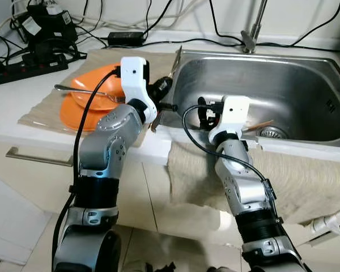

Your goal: Kitchen organization

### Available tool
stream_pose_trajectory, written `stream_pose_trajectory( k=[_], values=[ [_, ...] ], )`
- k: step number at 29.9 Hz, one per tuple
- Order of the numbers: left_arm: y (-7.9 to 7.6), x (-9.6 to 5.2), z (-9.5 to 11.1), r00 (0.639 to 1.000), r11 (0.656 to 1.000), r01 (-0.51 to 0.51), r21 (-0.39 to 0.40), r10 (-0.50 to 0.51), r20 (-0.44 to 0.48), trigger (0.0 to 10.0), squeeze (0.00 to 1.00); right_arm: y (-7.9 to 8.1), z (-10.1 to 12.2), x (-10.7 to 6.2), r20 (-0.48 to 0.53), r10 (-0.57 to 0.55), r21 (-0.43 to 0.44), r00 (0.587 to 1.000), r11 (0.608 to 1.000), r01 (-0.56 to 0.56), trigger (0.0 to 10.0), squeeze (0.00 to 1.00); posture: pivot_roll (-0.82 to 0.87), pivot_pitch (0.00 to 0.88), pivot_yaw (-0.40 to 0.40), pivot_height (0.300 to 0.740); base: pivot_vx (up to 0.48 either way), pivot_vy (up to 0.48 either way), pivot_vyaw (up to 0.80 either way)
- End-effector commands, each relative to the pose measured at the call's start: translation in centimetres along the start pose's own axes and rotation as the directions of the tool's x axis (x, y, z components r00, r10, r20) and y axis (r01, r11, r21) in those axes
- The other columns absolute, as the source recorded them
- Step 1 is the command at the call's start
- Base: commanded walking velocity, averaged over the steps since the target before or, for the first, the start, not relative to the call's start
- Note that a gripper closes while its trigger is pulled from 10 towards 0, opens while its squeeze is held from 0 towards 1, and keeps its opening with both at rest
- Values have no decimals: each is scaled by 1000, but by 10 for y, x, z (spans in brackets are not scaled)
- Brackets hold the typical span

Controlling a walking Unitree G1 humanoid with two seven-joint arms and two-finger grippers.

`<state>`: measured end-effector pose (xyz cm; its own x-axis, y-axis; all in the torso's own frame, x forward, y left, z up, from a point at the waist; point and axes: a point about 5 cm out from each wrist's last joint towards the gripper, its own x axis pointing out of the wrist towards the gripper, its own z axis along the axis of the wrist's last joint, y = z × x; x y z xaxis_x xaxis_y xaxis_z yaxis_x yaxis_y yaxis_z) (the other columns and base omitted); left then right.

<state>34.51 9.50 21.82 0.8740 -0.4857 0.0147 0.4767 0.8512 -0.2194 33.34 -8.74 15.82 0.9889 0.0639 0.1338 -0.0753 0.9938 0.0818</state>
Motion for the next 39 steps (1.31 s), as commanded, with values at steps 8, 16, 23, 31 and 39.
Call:
stream_pose_trajectory(
  k=[8,16,23,31,39],
  values=[
    [-4,-4,-6,998,999,40,-4,-40,-41,0,0,-5,6,6,21,-20,79,1000,997,19,10000,0,80,3,71,740,0,0,0],
    [-2,-2,-8,998,999,40,2,-40,-53,0,0,-10,0,9,-57,-41,303,998,951,56,10000,0,79,1,73,740,0,0,0],
    [-8,-2,-8,996,997,74,5,-74,-54,0,0,-9,-7,11,-107,-3,411,994,910,47,10000,0,79,6,74,740,0,0,0],
    [-25,-2,-14,984,985,168,37,-165,-71,0,0,-1,6,18,-52,62,446,997,895,-32,10000,0,83,12,73,740,0,0,0],
    [-22,-2,-25,977,974,175,141,-155,-146,0,0,-1,29,23,27,71,512,997,856,-75,10000,0,79,14,76,740,0,0,0]
  ],
)
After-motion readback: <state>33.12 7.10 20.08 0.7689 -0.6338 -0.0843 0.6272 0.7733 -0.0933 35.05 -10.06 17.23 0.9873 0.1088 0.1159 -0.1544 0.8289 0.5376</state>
